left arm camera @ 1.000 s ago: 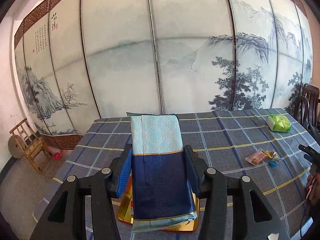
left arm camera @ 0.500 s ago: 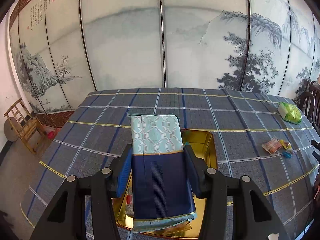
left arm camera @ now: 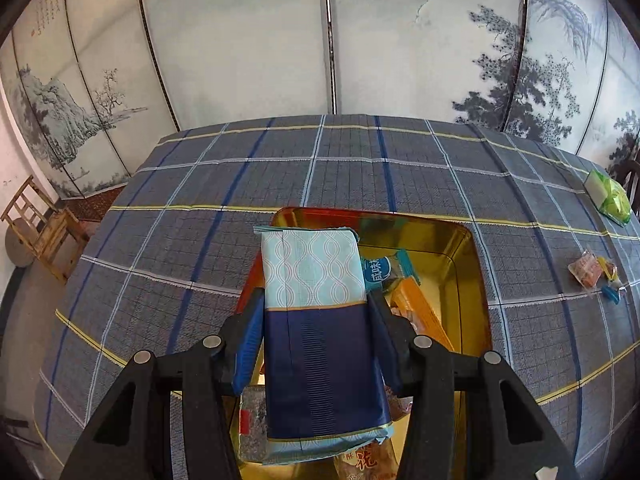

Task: Organize snacks
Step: 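Carry the blue-and-white box into the tin and open the left tool, then move the right tool to the blue-wrapped round cookie and grasp it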

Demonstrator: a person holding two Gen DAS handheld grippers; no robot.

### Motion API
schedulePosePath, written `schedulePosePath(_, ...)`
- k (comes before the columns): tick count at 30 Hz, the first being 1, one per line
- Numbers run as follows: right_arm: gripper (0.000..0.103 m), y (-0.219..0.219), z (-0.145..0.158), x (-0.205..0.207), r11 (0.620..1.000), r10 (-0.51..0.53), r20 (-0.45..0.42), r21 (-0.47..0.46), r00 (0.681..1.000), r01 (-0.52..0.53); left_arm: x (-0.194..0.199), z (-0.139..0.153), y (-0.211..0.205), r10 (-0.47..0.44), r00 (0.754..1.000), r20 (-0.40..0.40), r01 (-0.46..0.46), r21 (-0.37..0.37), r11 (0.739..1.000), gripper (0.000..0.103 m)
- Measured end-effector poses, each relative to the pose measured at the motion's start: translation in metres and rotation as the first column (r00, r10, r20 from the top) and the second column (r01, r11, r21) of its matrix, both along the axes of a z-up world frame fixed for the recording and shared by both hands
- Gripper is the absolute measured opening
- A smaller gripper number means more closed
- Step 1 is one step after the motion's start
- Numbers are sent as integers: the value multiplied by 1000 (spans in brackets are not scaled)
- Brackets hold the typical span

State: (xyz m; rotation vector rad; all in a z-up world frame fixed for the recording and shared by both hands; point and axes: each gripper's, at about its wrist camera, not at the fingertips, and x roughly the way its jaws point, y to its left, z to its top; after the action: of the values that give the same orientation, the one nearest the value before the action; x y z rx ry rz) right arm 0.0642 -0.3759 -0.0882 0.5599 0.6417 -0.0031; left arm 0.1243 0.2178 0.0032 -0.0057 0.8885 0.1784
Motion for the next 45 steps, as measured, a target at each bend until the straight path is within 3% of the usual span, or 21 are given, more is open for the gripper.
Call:
schedulePosePath(12,103,1,-2,0,1000,4,-2,-4,1000,-4,21,-23,-2,31,997,-74,-28,38,999,46)
schedulePosePath(29,103,2,-2,1,1000,4,-6,-5,1000,-4,42,-36,4,54,990,-127,-51,27,998,47)
schedulePosePath(32,103,4,-5,2,1000,12,-15,-6,1000,-12,40,-34,4,42,992,-123,-41,15,999,60)
schedulePosePath(33,103,5,-6,2,1000,12,-17,-11,1000,-12,37,-33,3,38,993,-115,-36,24,999,71)
schedulePosePath(37,103,9,-7,6,999,27,-55,-31,998,-28,4,-15,-3,-11,1000,-15,12,17,1000,74)
schedulePosePath(40,103,27,0,0,992,63,-74,-109,995,-71,-39,5,-8,-36,994,107,31,54,998,82)
schedulePosePath(45,103,89,20,-7,947,200,-70,-242,977,-211,-122,16,-10,-53,971,231,69,-62,996,90)
